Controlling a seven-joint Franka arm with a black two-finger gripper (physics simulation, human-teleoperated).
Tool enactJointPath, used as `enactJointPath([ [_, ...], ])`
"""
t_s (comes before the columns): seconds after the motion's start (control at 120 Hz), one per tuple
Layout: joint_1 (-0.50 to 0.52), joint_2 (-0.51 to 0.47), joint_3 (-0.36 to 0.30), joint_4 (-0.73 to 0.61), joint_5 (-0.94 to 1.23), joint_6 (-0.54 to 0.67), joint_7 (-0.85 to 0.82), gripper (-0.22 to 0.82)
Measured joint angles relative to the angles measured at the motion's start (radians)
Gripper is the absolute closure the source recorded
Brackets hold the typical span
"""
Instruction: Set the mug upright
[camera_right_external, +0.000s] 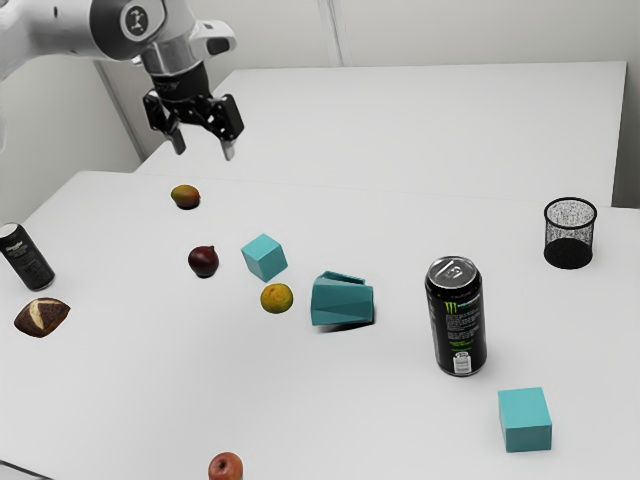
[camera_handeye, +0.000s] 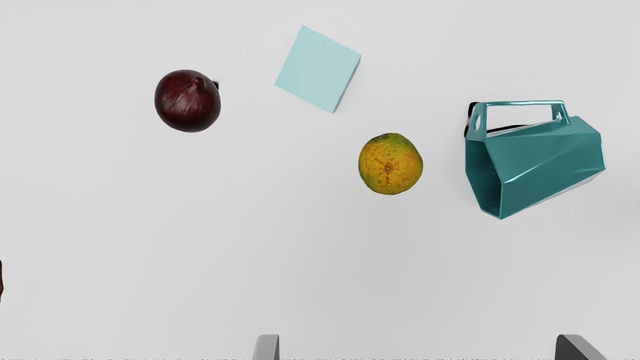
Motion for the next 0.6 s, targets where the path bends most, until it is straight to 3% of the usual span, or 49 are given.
enactJointPath([
  [0.217,0.020,0.012,0.000,-0.014,-0.028,-0.010,-0.017,0.00],
  [0.6,0.158,-0.004,-0.002,-0.250,-0.272,0.052,-0.004,0.00],
])
